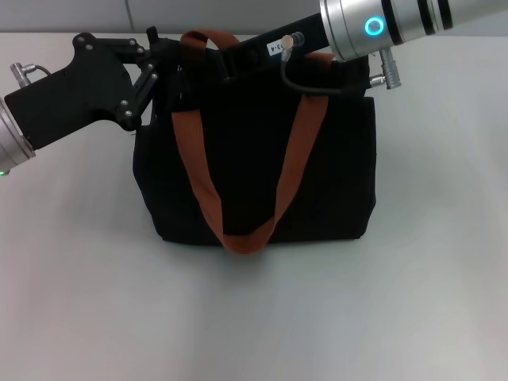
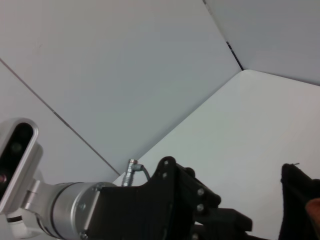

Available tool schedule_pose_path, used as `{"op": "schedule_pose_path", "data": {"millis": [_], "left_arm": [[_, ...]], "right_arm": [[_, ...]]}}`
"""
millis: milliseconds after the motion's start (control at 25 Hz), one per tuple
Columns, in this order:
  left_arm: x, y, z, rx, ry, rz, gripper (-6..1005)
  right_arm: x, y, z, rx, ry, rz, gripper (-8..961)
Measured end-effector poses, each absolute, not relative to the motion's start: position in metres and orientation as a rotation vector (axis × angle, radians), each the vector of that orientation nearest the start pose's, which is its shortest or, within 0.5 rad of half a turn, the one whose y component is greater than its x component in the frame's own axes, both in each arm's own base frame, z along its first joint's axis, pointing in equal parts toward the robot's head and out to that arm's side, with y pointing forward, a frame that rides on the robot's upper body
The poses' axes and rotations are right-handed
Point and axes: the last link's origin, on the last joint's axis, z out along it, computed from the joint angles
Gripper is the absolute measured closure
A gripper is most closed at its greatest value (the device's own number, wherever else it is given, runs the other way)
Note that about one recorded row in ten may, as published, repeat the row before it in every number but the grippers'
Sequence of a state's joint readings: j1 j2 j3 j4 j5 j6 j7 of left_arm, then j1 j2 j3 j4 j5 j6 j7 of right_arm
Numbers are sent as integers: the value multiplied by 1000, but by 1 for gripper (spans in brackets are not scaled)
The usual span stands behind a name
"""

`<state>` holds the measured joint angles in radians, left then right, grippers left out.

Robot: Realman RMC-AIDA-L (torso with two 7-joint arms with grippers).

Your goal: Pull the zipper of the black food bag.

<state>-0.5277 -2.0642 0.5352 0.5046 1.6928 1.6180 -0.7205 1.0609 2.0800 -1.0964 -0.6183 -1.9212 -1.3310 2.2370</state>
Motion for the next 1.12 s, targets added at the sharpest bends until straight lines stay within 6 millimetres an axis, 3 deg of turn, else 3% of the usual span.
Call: {"op": "schedule_pose_path", "data": {"millis": [680, 760, 1120], "left_arm": [[-252, 339, 30, -2313, 61, -932, 963], [-252, 339, 31, -2313, 61, -932, 962], [-254, 338, 31, -2309, 54, -931, 961]], "right_arm": [[57, 412, -58, -2959, 1034, 475, 671], [57, 411, -59, -2963, 1025, 465, 799], [57, 411, -56, -2965, 1001, 469, 875]]}}
